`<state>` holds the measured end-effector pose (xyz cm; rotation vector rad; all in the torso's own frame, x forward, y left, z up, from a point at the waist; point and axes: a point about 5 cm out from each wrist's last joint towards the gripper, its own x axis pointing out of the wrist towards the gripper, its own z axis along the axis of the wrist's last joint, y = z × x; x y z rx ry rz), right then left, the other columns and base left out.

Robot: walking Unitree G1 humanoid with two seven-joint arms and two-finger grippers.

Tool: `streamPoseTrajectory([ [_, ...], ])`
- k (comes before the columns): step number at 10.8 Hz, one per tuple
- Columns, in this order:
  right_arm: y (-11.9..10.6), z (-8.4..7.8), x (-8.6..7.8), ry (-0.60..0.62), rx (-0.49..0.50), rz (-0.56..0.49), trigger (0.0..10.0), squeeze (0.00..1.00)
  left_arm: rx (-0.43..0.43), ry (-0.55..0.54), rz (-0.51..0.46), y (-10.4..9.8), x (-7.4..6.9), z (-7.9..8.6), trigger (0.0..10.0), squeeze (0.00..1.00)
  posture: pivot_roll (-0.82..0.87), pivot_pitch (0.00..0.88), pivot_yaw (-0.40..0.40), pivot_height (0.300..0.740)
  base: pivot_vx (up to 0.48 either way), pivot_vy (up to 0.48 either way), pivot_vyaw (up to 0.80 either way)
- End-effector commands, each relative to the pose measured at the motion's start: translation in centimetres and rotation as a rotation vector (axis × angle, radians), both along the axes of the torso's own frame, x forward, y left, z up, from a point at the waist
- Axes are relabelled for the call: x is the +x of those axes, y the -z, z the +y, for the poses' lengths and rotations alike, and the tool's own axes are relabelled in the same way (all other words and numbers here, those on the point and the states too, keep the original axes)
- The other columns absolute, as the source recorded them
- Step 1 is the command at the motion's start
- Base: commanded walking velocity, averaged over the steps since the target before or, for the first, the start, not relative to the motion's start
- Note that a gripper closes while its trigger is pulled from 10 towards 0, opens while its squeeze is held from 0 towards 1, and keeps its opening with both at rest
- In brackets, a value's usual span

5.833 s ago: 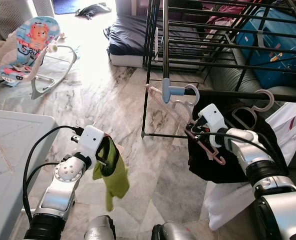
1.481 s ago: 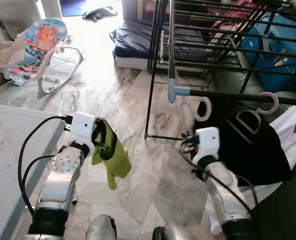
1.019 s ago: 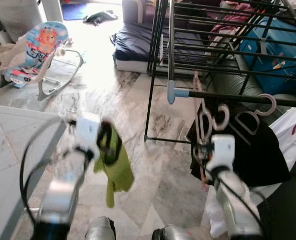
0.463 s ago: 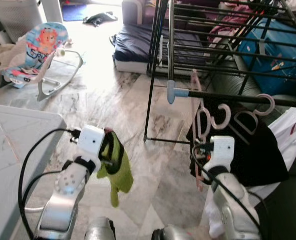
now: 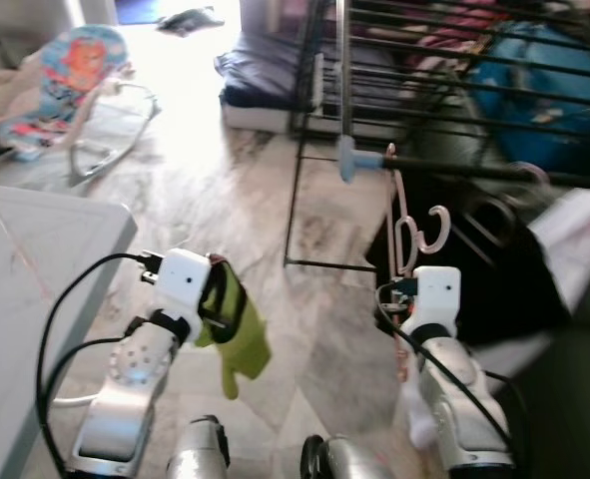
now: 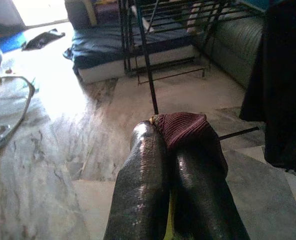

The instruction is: Hang hanger

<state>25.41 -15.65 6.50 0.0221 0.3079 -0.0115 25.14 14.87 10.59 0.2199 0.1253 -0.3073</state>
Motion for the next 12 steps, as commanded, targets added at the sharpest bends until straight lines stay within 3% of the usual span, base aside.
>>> streamPoseTrajectory([
  [1, -0.3, -0.7, -0.1, 0.006, -0.009, 0.001, 10.0, 0.00, -0.002, 0.026, -0.031, -0.7, 0.1, -0.6, 10.0, 0.00, 0.02, 0.076, -0.071, 0.740, -0.277, 0.000, 0.00],
  [6, 0.7, -2.0, 0.2, 0.068, -0.038, 0.128, 10.0, 0.00, 0.006, 0.046, -0.034, -0.9, 0.4, -1.1, 10.0, 0.00, 0.02, 0.084, -0.077, 0.740, -0.274, 0.000, 0.00],
  [12, -0.1, -2.3, 1.9, 0.095, -0.025, 0.102, 10.0, 0.00, 0.026, 0.073, -0.038, -0.9, 0.6, -1.5, 10.0, 0.00, 0.02, 0.080, -0.080, 0.740, -0.271, 0.000, 0.00],
])
